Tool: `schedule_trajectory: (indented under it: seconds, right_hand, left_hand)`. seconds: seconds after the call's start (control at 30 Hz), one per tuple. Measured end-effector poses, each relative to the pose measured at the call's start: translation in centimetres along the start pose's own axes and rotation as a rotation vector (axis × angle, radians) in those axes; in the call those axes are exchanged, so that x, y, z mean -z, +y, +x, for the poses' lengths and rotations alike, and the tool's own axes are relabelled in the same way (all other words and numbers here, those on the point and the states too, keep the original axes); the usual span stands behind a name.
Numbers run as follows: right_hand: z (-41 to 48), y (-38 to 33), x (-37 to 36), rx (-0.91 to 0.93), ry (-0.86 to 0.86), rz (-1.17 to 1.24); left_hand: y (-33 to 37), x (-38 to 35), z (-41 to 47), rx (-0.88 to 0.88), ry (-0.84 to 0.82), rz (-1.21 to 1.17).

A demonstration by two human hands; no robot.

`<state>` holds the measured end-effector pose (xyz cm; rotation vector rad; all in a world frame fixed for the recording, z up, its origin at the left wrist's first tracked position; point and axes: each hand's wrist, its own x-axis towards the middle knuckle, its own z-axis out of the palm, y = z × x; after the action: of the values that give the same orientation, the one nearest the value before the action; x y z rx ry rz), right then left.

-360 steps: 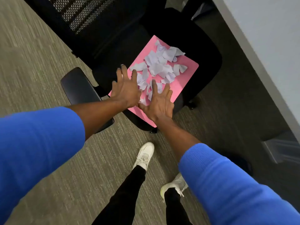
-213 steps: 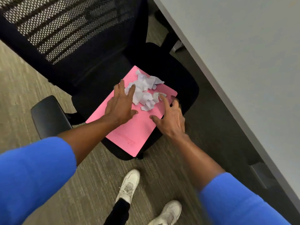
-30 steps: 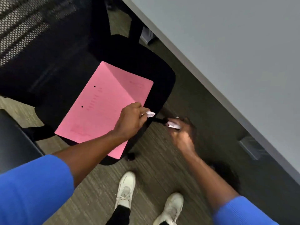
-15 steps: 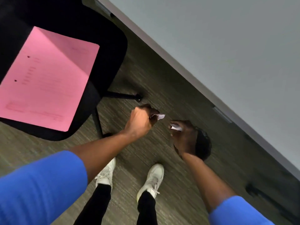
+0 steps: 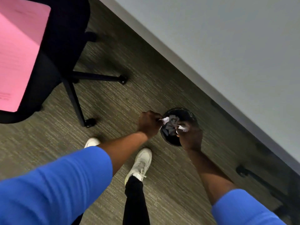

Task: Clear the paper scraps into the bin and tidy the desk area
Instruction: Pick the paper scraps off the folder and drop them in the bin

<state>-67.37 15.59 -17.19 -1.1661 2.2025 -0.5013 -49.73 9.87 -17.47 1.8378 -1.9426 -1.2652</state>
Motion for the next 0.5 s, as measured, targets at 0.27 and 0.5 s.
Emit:
schedule_trajectory:
  seconds: [0.27,0.5]
  right_hand:
    - [1.1,4.6,-0.3,0.011,-0.065,-0.082]
    - [1.2,6.5,0.7,0.004,-0.059,-0.08]
  left_hand:
    - [1.4,-7.1,0.4,0.197,-0.091,0.075]
    - [2.1,-10.3,0.1,0.381,-0.232,-0.287]
